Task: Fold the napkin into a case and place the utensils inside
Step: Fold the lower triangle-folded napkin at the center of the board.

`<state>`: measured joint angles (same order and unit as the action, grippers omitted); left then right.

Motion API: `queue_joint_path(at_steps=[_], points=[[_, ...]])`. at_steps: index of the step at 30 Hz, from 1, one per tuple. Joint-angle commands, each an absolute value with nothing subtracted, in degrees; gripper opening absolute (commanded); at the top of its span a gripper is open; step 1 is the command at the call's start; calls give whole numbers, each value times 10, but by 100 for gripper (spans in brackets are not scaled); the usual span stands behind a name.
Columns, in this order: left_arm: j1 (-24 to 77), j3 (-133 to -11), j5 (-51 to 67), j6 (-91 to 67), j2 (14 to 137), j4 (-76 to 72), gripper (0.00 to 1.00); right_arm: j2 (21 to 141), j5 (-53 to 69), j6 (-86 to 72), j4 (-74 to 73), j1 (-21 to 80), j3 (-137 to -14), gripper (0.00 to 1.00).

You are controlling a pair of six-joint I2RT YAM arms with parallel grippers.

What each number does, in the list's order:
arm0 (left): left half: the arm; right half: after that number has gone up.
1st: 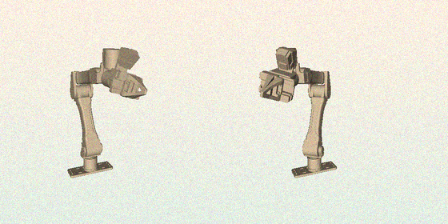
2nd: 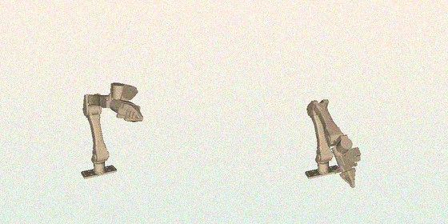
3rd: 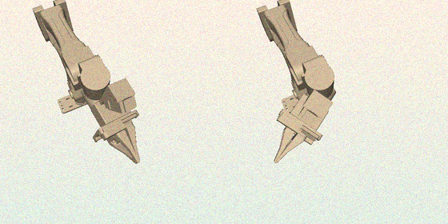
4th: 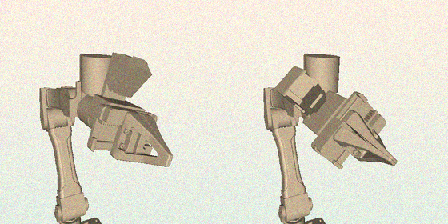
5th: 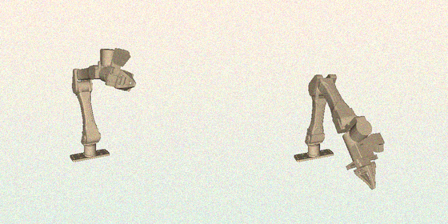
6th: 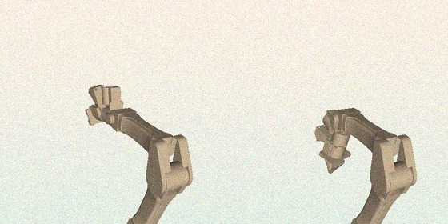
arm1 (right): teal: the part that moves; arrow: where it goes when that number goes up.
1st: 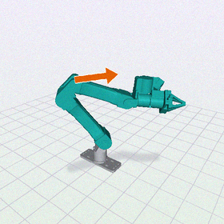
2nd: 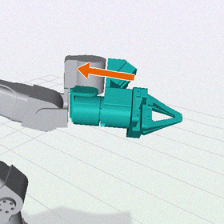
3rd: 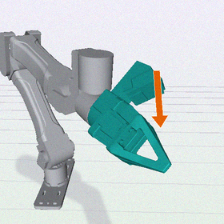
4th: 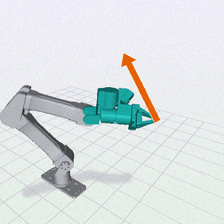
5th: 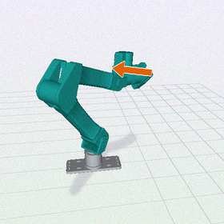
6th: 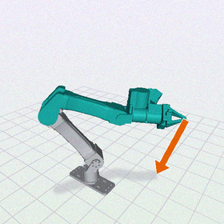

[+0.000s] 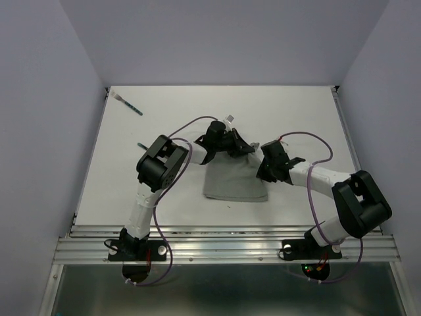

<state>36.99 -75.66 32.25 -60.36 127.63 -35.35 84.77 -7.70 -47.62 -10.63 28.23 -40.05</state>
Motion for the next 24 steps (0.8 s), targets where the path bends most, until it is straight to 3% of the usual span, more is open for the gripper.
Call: queue_joint_path(at_steps=[1, 12, 16, 17, 19, 24], points=[[364, -734, 311, -643, 1233, -459, 0, 845, -172, -434, -199, 287, -440, 1], [358, -697, 304, -716, 1268, -635, 0, 888, -318, -405, -336, 349, -560, 2], [353, -692, 308, -731, 1287, -685, 0, 903, -344, -422, -364, 388, -579, 11], [353, -691, 309, -734, 1290, -698, 0, 904, -341, -423, -362, 394, -579, 21], [351, -689, 312, -737, 1296, -707, 0, 906, -335, -429, -358, 406, -577, 30], [346, -676, 317, -731, 1305, -716, 0, 894, -263, -424, -294, 406, -552, 31]])
